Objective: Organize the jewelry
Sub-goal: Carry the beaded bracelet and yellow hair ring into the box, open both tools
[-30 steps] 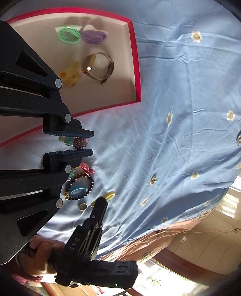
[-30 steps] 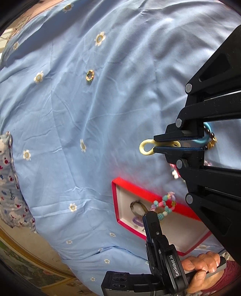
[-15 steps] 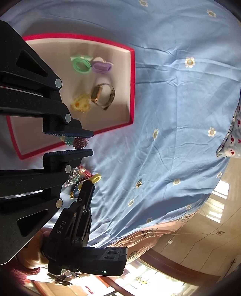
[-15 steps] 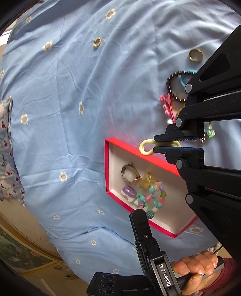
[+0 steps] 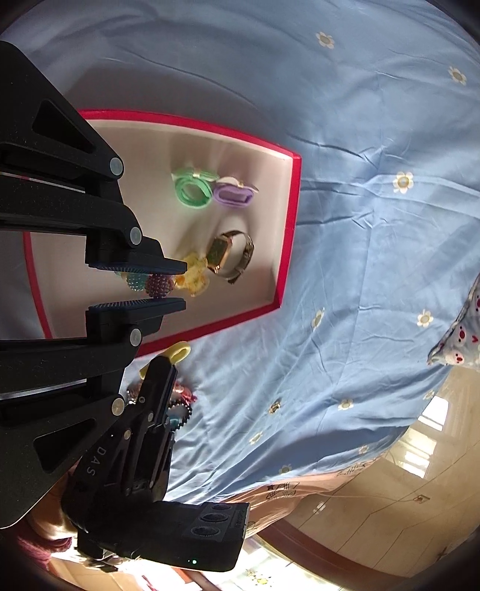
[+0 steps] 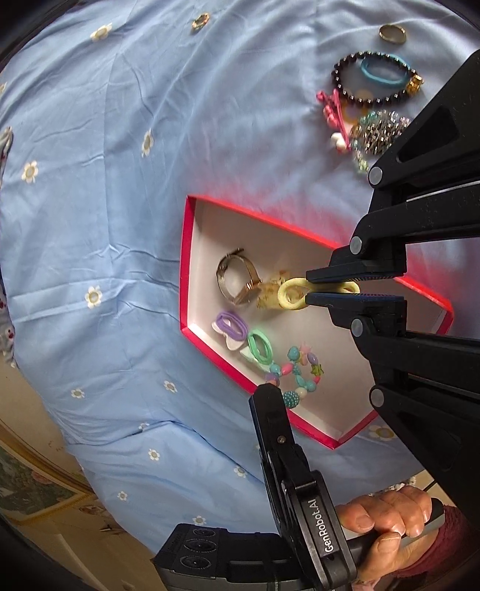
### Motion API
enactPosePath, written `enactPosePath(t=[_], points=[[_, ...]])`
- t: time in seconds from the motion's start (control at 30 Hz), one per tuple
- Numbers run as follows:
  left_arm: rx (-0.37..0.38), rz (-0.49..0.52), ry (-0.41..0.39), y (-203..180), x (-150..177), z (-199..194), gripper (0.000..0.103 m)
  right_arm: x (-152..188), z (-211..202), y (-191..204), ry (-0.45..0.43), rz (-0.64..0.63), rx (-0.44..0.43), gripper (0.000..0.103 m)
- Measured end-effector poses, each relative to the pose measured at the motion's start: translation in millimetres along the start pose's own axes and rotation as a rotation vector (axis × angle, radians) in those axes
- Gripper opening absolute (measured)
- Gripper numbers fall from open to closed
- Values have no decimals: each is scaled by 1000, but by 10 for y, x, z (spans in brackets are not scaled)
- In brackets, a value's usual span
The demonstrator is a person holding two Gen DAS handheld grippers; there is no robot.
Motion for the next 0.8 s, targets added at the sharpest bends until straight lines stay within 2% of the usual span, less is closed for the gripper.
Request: enactPosePath(t=[0.43, 0.8], points=[[-52, -64, 56, 418, 180, 245, 11, 143, 514, 110, 110, -31, -9, 5], [-147, -82, 94, 740, 316, 447, 11, 193, 798, 75, 170, -83, 37, 6]])
Point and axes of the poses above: each gripper's, at about its wrist camera, not at the fingertips, and z roughly the way its jaws point, y to its left, x to its underside, the point moved 9 cm from there along z, roughly the way its jaws point, and after that the axes turned 6 degrees about -x, right-handed, at the moved point
